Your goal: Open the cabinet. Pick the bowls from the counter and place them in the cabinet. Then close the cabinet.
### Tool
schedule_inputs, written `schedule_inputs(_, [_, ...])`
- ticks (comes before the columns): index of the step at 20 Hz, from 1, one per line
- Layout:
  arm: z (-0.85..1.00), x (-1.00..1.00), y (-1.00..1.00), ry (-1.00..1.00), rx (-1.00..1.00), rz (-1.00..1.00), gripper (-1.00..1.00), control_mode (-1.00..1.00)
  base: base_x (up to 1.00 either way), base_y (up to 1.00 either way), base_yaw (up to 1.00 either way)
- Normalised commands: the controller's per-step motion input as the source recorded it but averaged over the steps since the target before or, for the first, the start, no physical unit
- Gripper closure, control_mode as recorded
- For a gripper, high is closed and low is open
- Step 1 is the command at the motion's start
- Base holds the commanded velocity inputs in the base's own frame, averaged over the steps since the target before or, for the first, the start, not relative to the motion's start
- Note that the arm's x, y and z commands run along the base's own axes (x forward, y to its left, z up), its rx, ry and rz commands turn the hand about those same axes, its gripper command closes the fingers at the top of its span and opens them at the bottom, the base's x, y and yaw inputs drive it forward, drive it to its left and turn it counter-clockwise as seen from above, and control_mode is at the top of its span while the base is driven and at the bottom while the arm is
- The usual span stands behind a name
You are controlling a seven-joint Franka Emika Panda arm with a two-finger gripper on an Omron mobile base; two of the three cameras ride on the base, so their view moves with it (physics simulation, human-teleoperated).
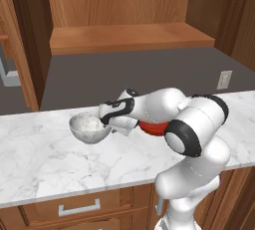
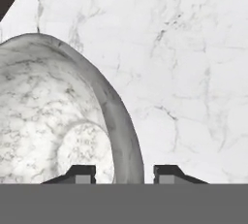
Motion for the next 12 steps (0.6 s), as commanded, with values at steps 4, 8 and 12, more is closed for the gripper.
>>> schedule_inputs(4, [-0.3, 0.05, 0.01, 0.03, 0.0, 0.0, 1.0, -1.0, 0.0, 0.0, 0.0])
schedule_inputs(8, [-0.28, 0.0, 0.05, 0.02, 0.0, -0.01, 1.0, -1.0, 0.0, 0.0, 0.0])
schedule_inputs(12, [0.01, -0.31, -0.07, -0.08, 0.0, -0.15, 1.0, -1.0, 0.0, 0.0, 0.0])
